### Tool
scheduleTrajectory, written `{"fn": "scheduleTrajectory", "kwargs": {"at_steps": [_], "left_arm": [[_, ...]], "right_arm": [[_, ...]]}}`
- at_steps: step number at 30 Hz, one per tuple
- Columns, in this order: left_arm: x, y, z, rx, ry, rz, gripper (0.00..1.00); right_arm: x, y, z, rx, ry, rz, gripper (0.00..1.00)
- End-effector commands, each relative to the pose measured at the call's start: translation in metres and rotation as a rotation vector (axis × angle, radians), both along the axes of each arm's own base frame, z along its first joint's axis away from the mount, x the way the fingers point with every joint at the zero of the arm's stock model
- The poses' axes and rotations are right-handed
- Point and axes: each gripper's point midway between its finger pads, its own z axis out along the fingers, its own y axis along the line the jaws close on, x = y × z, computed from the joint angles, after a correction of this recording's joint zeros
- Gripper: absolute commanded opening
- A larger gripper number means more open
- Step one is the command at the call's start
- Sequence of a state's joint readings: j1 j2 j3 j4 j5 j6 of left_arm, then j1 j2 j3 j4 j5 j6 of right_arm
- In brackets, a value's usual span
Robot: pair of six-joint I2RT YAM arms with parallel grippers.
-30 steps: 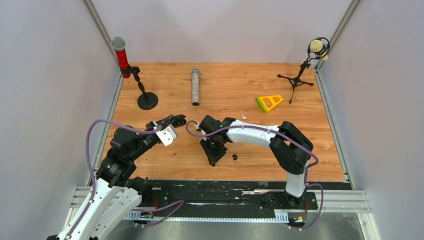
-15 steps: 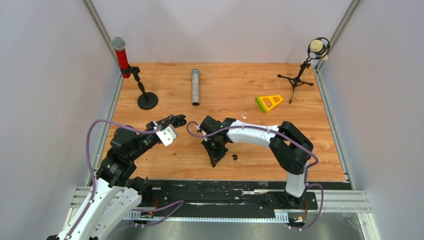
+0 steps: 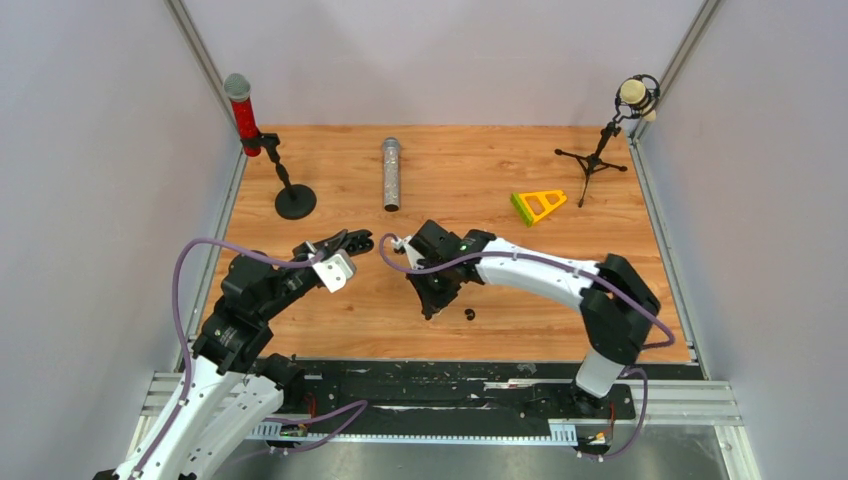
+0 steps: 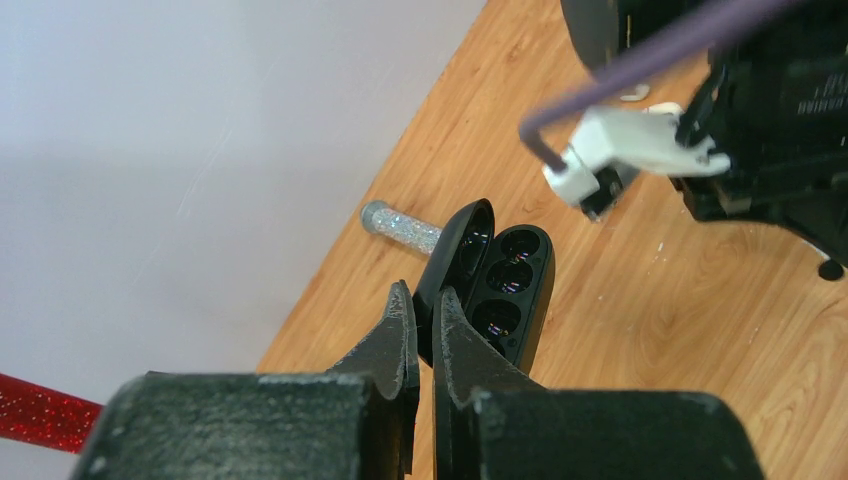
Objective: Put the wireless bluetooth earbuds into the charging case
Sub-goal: Pick up the earbud from the center of the board, then place the earbud at the center of the board.
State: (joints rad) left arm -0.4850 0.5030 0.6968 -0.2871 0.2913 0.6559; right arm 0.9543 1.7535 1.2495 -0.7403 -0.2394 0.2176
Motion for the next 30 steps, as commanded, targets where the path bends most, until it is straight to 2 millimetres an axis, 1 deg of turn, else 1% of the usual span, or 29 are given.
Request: {"fn": "scheduleTrajectory", "kwargs": {"at_steps": [1,5,6,9,11,13,14,16,18,20,22,25,27,30], "left_arm": [[-0.006,-0.005,0.022,-0.045,-0.035,-0.035,0.0],[-0.01,-0.007,0.025,-0.056,-0.037,-0.054,0.0],[-0.011,-0.008,0.025,-0.058,-0.036,-0.061,0.0],[-0.016,-0.011,0.027,-0.067,-0.032,-0.088,0.0],[-0.019,-0.014,0.029,-0.073,-0.029,-0.111,0.0],[-0.022,-0.017,0.03,-0.078,-0.026,-0.133,0.0],[-0.025,-0.019,0.03,-0.077,-0.024,-0.151,0.0],[-0.031,-0.024,0.029,-0.06,-0.024,-0.195,0.0],[-0.038,-0.028,0.029,-0.042,-0.027,-0.245,0.0],[-0.043,-0.031,0.029,-0.03,-0.021,-0.278,0.0],[-0.049,-0.033,0.027,-0.019,-0.002,-0.308,0.0],[-0.058,-0.037,0.022,-0.002,0.02,-0.363,0.0],[-0.061,-0.039,0.018,-0.001,0.041,-0.376,0.0],[-0.06,-0.04,0.019,-0.003,0.043,-0.379,0.0]], "right_arm": [[0.02,0.007,0.074,0.183,-0.264,0.159,0.0],[0.011,0.007,0.141,0.35,-0.43,0.333,0.0],[0.009,0.004,0.161,0.386,-0.495,0.37,0.0],[0.012,0.003,0.207,0.453,-0.69,0.474,0.0],[0.011,0.011,0.243,0.519,-0.809,0.531,0.0],[0.009,0.023,0.274,0.581,-0.922,0.589,0.0],[0.008,0.03,0.287,0.612,-0.975,0.626,0.0],[0.008,0.043,0.305,0.651,-1.046,0.694,0.0],[0.011,0.056,0.313,0.662,-1.067,0.744,0.0],[0.01,0.067,0.314,0.672,-1.051,0.802,0.0],[0.005,0.075,0.307,0.679,-1.02,0.875,0.0],[-0.002,0.081,0.296,0.676,-0.989,0.946,0.0],[-0.003,0.084,0.29,0.659,-0.983,0.971,0.0],[-0.002,0.086,0.282,0.632,-0.974,0.988,0.0]]}}
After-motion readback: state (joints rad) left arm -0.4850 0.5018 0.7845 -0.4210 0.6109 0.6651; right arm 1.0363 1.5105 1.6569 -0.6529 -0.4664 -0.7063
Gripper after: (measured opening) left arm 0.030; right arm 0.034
